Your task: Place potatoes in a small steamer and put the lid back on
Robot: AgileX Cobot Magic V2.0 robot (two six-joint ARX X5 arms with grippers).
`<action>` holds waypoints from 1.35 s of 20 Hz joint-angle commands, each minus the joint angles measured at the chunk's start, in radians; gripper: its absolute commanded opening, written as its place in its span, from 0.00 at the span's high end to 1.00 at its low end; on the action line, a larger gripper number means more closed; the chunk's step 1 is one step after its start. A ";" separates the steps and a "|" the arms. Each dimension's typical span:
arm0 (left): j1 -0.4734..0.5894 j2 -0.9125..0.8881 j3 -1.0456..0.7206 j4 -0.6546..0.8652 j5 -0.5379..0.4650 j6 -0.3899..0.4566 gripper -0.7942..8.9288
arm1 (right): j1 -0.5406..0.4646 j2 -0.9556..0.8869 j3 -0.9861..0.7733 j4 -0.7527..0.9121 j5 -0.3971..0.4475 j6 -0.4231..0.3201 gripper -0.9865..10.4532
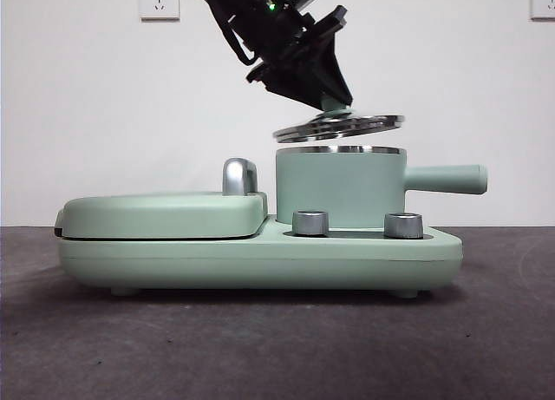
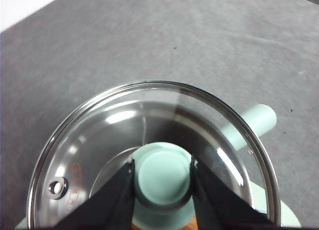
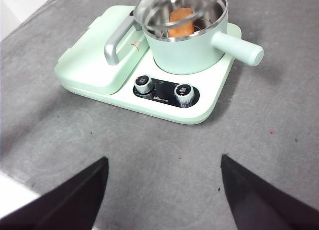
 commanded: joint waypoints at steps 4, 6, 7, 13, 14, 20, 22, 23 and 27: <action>0.011 0.014 0.094 -0.016 -0.005 -0.046 0.90 | 0.005 0.000 0.006 0.013 0.001 0.027 0.61; 0.011 0.019 0.109 -0.018 -0.005 -0.048 0.90 | 0.005 0.000 0.006 0.017 0.001 0.031 0.61; 0.011 0.022 0.114 -0.016 -0.005 -0.049 0.90 | 0.005 0.000 0.006 0.018 0.002 0.034 0.61; 0.011 0.076 0.124 -0.017 -0.004 -0.068 0.90 | 0.005 0.000 0.006 0.018 0.003 0.056 0.61; 0.010 0.083 0.124 -0.014 -0.004 -0.071 0.90 | 0.005 0.000 0.006 0.018 0.003 0.057 0.61; 0.000 0.090 0.124 -0.035 -0.004 -0.071 0.90 | 0.005 0.000 0.006 0.018 0.027 0.057 0.61; -0.006 0.093 0.124 -0.035 -0.004 -0.071 0.90 | 0.005 0.000 0.006 0.018 0.029 0.056 0.61; -0.011 0.093 0.124 -0.028 -0.003 -0.071 0.90 | 0.005 0.000 0.006 0.018 0.030 0.056 0.61; -0.029 0.097 0.124 -0.023 -0.006 -0.066 0.90 | 0.005 0.000 0.006 0.018 0.031 0.056 0.61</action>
